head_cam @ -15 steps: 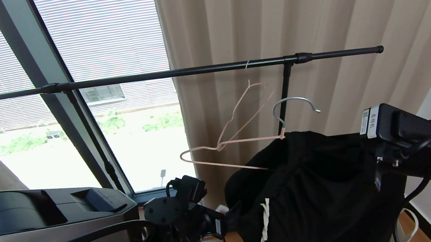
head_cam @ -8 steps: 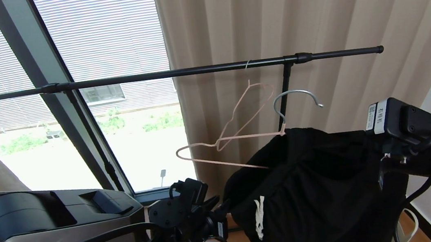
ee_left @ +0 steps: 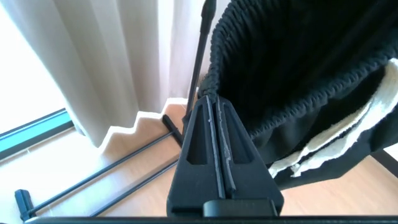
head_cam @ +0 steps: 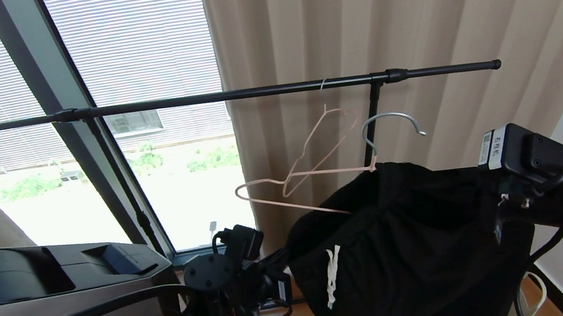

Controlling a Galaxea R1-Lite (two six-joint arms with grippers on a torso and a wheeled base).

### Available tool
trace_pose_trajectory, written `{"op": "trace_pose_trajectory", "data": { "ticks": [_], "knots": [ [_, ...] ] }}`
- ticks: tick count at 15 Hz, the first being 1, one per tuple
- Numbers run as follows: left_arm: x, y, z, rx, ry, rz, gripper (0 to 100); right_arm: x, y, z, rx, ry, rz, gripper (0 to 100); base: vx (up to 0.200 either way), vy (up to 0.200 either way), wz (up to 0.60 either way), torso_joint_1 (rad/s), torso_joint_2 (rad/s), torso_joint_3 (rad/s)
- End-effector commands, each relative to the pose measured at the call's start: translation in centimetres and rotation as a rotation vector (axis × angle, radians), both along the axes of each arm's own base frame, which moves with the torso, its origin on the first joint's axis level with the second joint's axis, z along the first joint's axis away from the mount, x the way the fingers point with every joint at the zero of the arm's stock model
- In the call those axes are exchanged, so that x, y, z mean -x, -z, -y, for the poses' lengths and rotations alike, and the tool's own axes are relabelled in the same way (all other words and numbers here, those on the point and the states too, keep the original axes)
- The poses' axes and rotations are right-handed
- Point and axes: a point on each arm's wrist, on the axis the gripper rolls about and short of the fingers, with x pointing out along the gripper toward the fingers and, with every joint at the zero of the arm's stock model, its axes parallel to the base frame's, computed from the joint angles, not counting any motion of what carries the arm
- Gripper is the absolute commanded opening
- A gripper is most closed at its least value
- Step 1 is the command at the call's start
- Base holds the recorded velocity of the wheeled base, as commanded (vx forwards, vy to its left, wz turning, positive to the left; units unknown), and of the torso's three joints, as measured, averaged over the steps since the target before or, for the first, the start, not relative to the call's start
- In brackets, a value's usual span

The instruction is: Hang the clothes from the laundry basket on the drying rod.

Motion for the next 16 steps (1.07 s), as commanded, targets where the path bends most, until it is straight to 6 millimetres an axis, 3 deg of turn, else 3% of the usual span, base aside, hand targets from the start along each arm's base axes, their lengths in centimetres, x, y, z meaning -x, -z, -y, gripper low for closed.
{"op": "trace_pose_trajectory", "data": {
  "ticks": [1,16],
  "knots": [
    [-0.3,-1.6,-0.6,0.030,-0.020,0.041,0,-0.3,0.2,0.3,0.004,0.016,-0.011,0,0.000,0.000,0.00,0.000,0.00,0.000],
    [-2.6,-3.1,-3.6,0.033,-0.128,0.109,0,-0.4,2.0,0.7,0.040,0.034,-0.074,0,0.000,0.000,0.00,0.000,0.00,0.000]
  ]
}}
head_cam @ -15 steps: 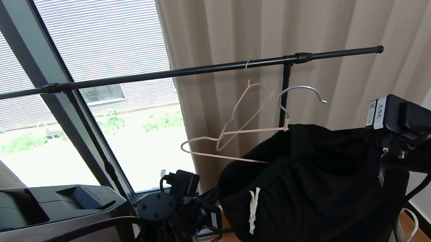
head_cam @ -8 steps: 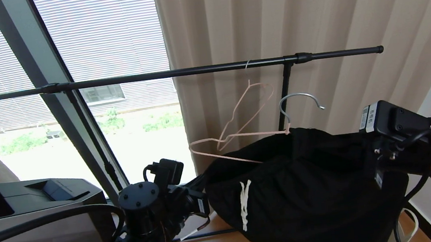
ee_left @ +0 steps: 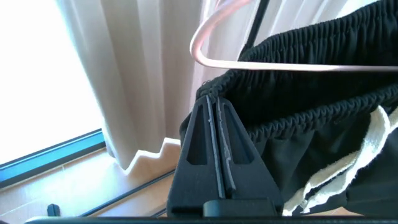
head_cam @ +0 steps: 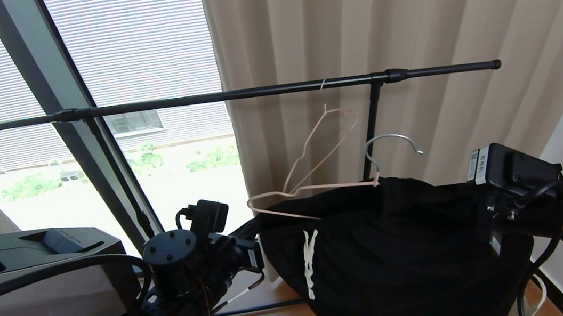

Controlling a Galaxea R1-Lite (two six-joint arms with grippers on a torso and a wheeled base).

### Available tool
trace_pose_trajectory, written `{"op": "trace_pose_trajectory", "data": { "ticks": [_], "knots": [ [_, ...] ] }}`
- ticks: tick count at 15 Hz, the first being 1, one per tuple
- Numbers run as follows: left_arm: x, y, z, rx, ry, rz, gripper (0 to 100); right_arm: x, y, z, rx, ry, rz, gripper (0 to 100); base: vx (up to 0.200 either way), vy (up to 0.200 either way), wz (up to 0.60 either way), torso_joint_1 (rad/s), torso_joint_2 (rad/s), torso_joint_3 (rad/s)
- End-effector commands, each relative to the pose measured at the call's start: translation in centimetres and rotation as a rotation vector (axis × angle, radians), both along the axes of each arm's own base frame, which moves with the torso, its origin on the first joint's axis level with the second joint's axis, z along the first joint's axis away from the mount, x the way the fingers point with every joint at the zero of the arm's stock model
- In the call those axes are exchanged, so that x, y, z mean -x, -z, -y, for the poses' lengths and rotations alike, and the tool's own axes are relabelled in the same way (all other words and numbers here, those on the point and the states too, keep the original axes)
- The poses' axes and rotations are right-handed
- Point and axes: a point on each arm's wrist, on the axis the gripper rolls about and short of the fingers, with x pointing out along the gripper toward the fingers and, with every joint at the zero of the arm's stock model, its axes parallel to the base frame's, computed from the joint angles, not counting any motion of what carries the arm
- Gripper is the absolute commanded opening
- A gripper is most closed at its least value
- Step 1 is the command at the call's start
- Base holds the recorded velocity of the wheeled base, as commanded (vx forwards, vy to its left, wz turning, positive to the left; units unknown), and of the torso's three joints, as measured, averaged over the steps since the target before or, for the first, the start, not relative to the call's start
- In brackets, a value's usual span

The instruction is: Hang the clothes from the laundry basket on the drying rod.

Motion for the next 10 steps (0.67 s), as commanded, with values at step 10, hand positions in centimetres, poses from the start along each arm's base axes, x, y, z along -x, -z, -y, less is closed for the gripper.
{"op": "trace_pose_trajectory", "data": {
  "ticks": [10],
  "knots": [
    [-0.4,-2.4,-1.3,0.040,-0.039,0.069,0,-0.2,0.7,0.0,0.015,0.004,-0.026,0,0.000,0.000,0.00,0.000,0.00,0.000]
  ]
}}
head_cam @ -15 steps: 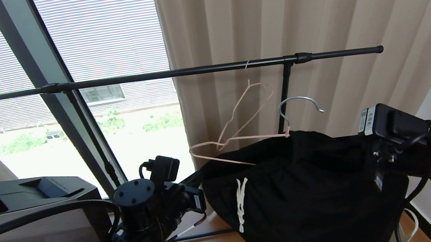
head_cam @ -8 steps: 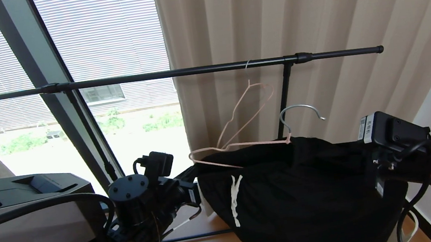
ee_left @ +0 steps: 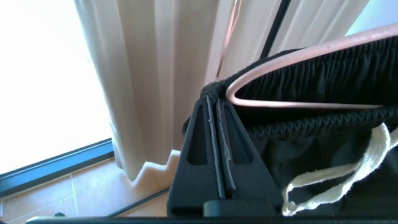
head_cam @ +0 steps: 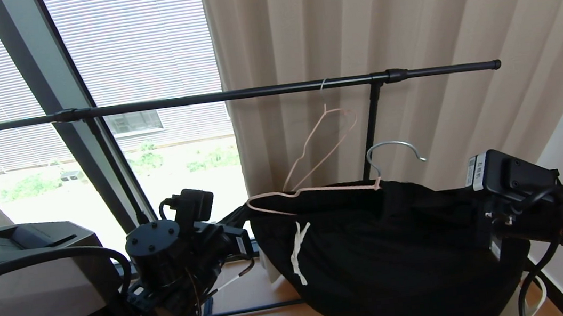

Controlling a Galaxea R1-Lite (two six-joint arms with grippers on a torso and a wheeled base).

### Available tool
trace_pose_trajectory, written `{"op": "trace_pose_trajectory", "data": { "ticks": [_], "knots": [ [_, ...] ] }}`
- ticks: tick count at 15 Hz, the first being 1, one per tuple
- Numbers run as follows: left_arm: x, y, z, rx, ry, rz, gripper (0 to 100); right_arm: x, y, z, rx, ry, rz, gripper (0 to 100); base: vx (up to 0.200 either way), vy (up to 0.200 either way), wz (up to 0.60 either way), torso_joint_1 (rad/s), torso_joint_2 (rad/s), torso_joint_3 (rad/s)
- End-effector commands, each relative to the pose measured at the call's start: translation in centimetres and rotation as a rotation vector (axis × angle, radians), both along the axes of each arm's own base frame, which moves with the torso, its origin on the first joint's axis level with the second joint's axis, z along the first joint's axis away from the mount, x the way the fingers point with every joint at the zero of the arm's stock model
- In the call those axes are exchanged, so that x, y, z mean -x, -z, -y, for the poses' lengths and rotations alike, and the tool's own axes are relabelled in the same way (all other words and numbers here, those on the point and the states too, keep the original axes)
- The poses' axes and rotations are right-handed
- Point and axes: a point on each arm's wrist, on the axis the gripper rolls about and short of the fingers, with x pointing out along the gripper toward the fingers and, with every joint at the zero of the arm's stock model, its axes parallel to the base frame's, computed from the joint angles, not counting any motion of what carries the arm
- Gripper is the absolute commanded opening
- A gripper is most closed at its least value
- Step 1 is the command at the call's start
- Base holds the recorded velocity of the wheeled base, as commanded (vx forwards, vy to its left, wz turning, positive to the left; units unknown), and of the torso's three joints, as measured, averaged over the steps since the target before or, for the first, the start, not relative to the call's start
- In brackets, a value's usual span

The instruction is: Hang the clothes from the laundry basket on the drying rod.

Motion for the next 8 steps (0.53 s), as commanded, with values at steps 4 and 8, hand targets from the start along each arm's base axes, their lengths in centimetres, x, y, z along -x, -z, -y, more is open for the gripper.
{"op": "trace_pose_trajectory", "data": {
  "ticks": [4,8],
  "knots": [
    [0.21,-1.20,-0.29,0.018,-0.004,0.032,0,-0.61,0.60,0.18,0.010,0.016,-0.023,0,0.000,0.000,0.00,0.000,0.00,0.000],
    [-0.24,-1.38,-1.04,0.020,-0.026,0.040,0,-0.79,0.49,0.73,0.016,0.035,-0.011,0,0.000,0.000,0.00,0.000,0.00,0.000]
  ]
}}
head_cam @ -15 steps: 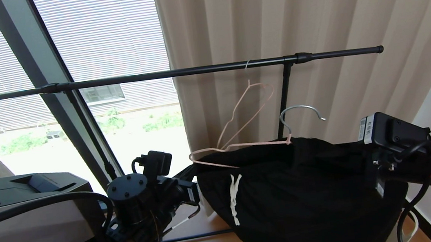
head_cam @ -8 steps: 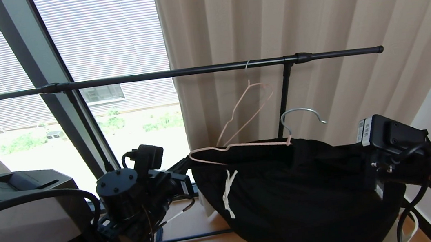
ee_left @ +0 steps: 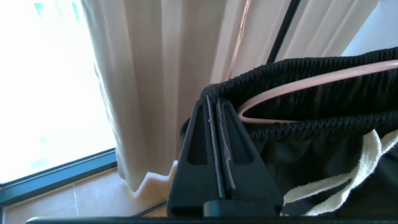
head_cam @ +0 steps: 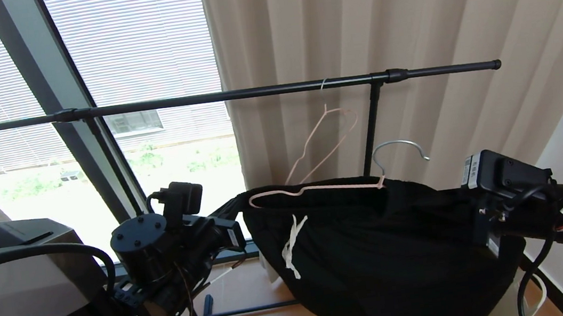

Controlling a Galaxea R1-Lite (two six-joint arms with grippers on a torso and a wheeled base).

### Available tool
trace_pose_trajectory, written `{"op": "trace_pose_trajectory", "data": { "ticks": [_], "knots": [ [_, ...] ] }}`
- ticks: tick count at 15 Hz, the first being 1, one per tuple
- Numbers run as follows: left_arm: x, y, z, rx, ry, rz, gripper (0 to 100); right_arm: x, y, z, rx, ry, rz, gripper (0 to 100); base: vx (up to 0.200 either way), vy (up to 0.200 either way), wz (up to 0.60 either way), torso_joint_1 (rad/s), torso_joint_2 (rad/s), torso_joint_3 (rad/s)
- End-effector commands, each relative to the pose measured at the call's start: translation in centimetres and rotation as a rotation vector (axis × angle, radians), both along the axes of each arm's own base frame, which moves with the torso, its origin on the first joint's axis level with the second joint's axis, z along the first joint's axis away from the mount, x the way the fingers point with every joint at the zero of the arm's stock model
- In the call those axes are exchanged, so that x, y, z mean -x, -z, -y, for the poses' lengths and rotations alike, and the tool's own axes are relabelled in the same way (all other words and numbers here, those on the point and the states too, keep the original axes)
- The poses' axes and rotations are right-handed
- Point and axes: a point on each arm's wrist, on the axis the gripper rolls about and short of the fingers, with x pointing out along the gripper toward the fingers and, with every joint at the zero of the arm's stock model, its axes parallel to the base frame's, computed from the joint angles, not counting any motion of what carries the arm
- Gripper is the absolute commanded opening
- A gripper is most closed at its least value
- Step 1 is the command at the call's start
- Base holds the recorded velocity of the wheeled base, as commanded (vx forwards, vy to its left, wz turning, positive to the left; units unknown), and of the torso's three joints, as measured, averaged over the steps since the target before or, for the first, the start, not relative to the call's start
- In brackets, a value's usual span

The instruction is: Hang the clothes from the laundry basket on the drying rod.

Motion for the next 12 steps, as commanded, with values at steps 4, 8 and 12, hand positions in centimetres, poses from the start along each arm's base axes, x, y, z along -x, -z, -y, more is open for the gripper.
{"op": "trace_pose_trajectory", "data": {
  "ticks": [4,8,12],
  "knots": [
    [0.2,-1.1,-0.3,0.016,-0.004,0.031,0,-0.2,0.3,0.2,0.020,0.004,0.002,0,0.000,0.000,0.00,0.000,0.00,0.000],
    [0.9,-4.2,-0.2,0.036,0.009,0.082,0,-0.8,0.7,0.4,0.034,0.018,-0.012,0,0.000,0.000,0.00,0.000,0.00,0.000],
    [1.0,-5.2,0.0,0.008,0.022,0.037,0,-0.9,1.0,0.5,0.039,0.023,-0.021,0,0.000,0.000,0.00,0.000,0.00,0.000]
  ]
}}
